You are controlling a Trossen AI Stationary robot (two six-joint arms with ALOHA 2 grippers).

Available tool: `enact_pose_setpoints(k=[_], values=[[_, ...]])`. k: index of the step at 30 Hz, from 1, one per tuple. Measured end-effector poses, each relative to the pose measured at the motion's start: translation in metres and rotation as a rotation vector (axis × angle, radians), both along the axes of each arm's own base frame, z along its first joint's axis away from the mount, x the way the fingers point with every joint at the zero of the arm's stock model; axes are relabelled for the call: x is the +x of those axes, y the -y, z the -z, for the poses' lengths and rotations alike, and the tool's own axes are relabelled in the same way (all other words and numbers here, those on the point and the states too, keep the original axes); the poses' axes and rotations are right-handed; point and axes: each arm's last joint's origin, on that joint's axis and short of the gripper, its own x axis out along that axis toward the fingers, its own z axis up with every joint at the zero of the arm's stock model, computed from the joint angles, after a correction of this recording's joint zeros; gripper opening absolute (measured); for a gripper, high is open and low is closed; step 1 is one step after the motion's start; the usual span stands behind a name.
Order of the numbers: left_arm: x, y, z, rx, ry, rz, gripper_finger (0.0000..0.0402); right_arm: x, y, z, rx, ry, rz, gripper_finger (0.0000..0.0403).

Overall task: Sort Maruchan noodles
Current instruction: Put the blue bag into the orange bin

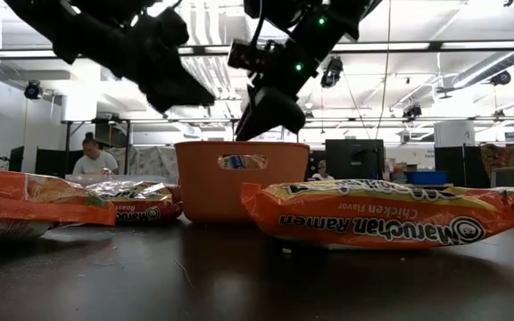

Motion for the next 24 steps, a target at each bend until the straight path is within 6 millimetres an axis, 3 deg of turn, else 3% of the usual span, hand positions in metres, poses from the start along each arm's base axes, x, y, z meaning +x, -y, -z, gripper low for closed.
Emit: enact_pose_setpoints(k=[9,14,19,24], values=[[0.006,-0.001,0.016,0.002,-0.073,-0.014,0.0075,-0.005,-0.012,0.006,0.466,-0.020,0.008,0.0058],[0.005,-0.006,0.016,0.122,-0.089,-0.161,0.0075,0.001,-0.020,0.027,0.515,-0.042,0.052,0.0013],[0.002,-0.016,0.016,0.263,-0.126,-0.284,0.0075,0.004,-0.026,0.039,0.518,-0.062,0.073,0.0009],[0.001,-0.029,0.016,0.297,-0.145,-0.316,0.0075,0.004,-0.026,0.042,0.523,-0.067,0.086,0.0009]])
